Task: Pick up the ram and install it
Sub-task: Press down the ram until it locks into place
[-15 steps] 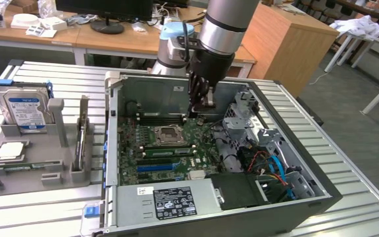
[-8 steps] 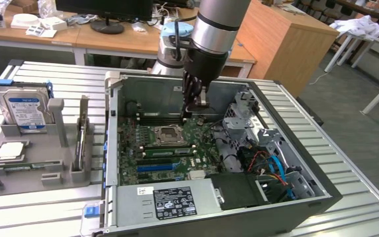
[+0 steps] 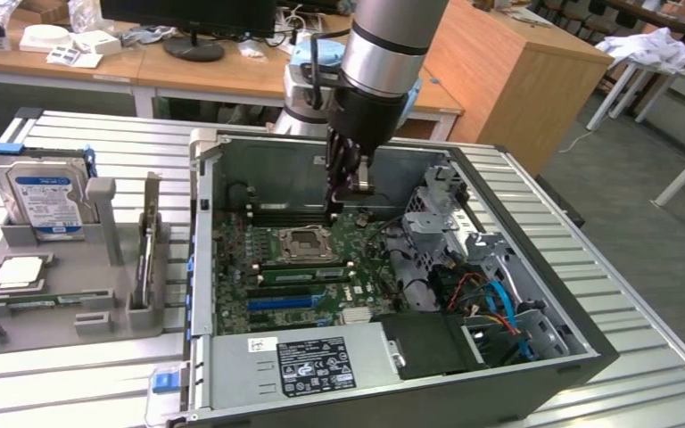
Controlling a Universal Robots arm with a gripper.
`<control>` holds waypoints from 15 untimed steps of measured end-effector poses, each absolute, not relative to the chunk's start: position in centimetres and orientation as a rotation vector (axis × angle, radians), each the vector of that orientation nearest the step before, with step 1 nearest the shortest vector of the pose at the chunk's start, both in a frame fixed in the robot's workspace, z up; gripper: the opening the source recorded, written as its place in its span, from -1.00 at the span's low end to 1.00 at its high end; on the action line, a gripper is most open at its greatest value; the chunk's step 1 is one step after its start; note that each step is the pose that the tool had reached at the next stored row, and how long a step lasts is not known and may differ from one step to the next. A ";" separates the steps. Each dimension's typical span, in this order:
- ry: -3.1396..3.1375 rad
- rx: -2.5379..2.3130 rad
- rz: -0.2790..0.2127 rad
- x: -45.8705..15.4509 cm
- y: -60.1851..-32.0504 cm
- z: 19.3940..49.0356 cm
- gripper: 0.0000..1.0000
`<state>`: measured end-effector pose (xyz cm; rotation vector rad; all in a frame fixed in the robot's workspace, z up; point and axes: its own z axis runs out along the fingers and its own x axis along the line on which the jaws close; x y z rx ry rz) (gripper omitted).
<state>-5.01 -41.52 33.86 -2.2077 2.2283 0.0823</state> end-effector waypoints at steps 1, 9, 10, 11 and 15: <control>2.228 -2.208 0.082 -5.0 -41.5 33.9 -0.79; 2.228 -2.208 0.082 -5.0 -41.5 33.9 -0.79; 2.228 -2.208 0.082 -5.0 -41.5 33.9 -0.79; 2.228 -2.208 0.082 -5.0 -41.5 33.9 -0.79; 2.228 -2.208 0.082 -5.0 -41.5 33.9 -0.79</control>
